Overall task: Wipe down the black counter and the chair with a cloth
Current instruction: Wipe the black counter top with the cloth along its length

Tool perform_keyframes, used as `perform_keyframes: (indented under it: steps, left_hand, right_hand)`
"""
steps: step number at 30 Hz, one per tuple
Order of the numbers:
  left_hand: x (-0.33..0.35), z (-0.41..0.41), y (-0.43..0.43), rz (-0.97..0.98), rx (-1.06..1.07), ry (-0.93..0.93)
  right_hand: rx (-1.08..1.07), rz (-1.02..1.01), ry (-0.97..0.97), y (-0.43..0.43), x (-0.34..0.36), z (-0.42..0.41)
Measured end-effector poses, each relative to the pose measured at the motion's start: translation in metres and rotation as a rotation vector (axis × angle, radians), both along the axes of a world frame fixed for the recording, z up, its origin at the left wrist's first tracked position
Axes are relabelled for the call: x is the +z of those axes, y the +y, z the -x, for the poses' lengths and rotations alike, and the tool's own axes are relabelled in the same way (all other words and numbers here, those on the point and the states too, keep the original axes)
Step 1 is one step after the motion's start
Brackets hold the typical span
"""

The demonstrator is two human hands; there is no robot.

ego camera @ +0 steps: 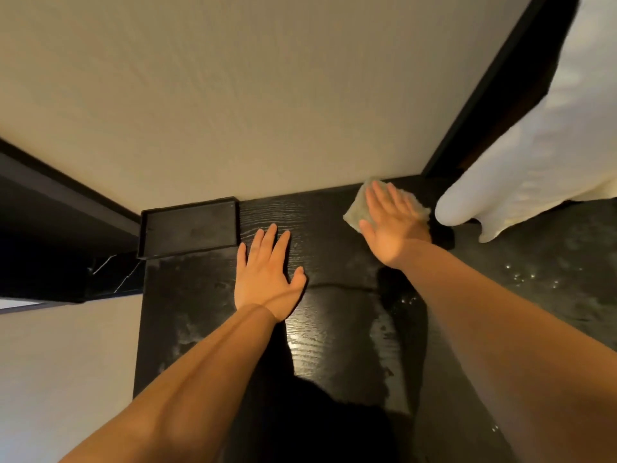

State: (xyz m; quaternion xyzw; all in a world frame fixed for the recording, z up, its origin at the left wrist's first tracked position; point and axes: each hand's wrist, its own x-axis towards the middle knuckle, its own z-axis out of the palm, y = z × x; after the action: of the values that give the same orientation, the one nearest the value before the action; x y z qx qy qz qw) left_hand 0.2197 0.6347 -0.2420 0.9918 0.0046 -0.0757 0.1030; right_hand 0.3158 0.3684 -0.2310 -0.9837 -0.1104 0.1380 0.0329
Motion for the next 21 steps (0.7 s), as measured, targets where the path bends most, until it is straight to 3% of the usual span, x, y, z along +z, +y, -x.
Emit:
perform_keyframes:
  steps: [5,11,18,21]
  left_hand:
    - [0.002,-0.002,0.0,-0.009,0.002,0.036]
    - [0.003,-0.002,0.0,-0.036,-0.021,0.03]
    - [0.004,-0.002,0.001,-0.033,-0.025,0.027]
    - [0.005,-0.002,0.001,-0.033,-0.017,0.031]
  right_hand:
    - [-0.217,0.039,0.001,0.0,0.005,-0.003]
    - [-0.002,-0.039,0.017,-0.01,-0.004,0.003]
    - [-0.362,-0.061,0.001,-0.037,-0.003,0.007]
    - [-0.182,-0.039,0.044,-0.014,0.001,0.013]
